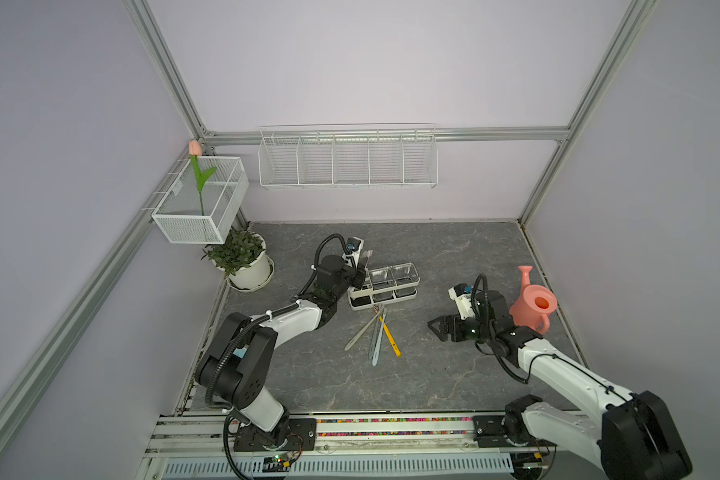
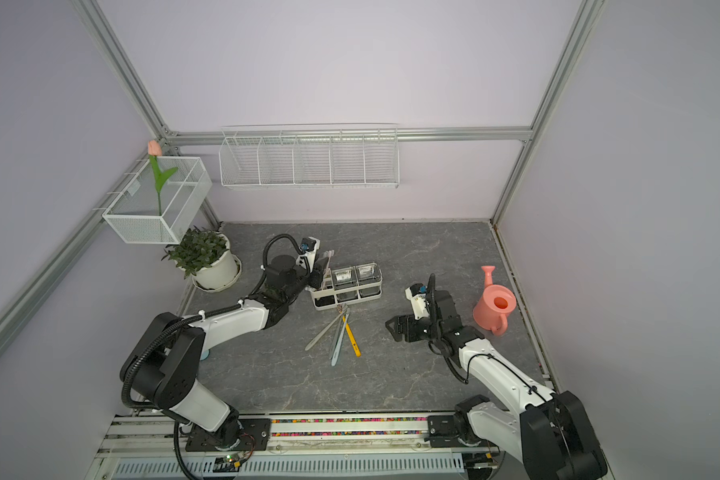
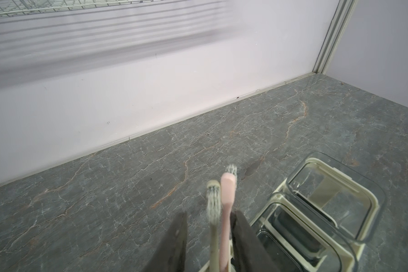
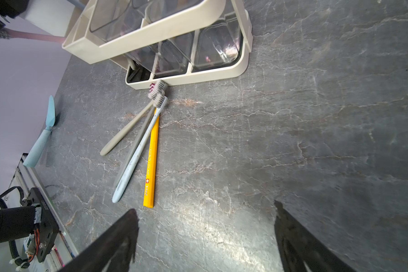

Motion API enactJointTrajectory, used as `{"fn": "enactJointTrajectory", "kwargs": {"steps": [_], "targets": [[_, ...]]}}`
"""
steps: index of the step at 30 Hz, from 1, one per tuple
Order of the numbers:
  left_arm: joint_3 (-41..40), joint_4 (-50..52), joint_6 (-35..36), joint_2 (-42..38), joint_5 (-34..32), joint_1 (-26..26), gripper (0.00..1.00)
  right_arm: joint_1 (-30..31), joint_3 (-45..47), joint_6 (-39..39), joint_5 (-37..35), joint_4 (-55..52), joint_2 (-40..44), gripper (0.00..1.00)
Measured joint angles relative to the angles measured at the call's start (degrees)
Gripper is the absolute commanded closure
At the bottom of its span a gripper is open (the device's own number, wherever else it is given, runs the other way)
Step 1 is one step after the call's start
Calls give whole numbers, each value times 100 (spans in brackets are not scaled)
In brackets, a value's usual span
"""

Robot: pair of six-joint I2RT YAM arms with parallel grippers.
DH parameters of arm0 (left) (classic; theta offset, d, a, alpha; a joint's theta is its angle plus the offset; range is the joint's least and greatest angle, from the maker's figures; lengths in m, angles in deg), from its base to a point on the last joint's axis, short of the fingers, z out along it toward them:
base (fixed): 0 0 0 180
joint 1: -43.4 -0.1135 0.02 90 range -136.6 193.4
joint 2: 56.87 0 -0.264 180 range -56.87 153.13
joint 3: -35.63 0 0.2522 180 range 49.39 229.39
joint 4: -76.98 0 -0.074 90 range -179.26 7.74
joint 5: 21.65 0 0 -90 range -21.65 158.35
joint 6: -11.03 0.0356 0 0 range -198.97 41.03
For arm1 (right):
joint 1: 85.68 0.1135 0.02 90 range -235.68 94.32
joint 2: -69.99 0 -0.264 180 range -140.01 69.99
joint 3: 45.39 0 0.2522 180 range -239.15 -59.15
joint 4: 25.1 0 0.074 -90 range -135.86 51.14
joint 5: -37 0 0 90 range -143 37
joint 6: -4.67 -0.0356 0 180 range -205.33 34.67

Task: Place the toothbrush into the toothbrush holder
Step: Place the toothbrush in the toothbrush holder.

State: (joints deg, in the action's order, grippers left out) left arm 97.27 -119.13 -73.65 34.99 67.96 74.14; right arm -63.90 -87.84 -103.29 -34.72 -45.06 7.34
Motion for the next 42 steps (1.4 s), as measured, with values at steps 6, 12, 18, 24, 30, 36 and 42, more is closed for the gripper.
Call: {"fn": "enactJointTrajectory", "kwargs": {"steps": [6, 12, 18, 24, 30, 36, 42], "targets": [[0, -7, -4, -245, -44, 0, 61, -7, 0, 22, -2, 0, 90, 9], [4, 20, -15, -529, -92, 0, 60, -42, 0, 42, -2, 0, 94, 9], [44, 319, -125, -688, -201, 0, 57, -44, 0, 35, -205, -68, 210, 8], [286, 1290, -791, -1309, -647, -2, 54, -44, 0, 7, -452, -79, 466, 8], [-170, 1790, -1360, -2400, -780, -11, 53, -35, 20, -157, -540, 63, 365, 7], [-1589, 1878, -1692, -3167, -841, -11, 52, 350, 31, -374, -518, 356, -245, 4], [-2461, 1917, -1858, -4197, -1032, -11, 51, 1325, -144, -713, -584, 699, -992, 23]]}}
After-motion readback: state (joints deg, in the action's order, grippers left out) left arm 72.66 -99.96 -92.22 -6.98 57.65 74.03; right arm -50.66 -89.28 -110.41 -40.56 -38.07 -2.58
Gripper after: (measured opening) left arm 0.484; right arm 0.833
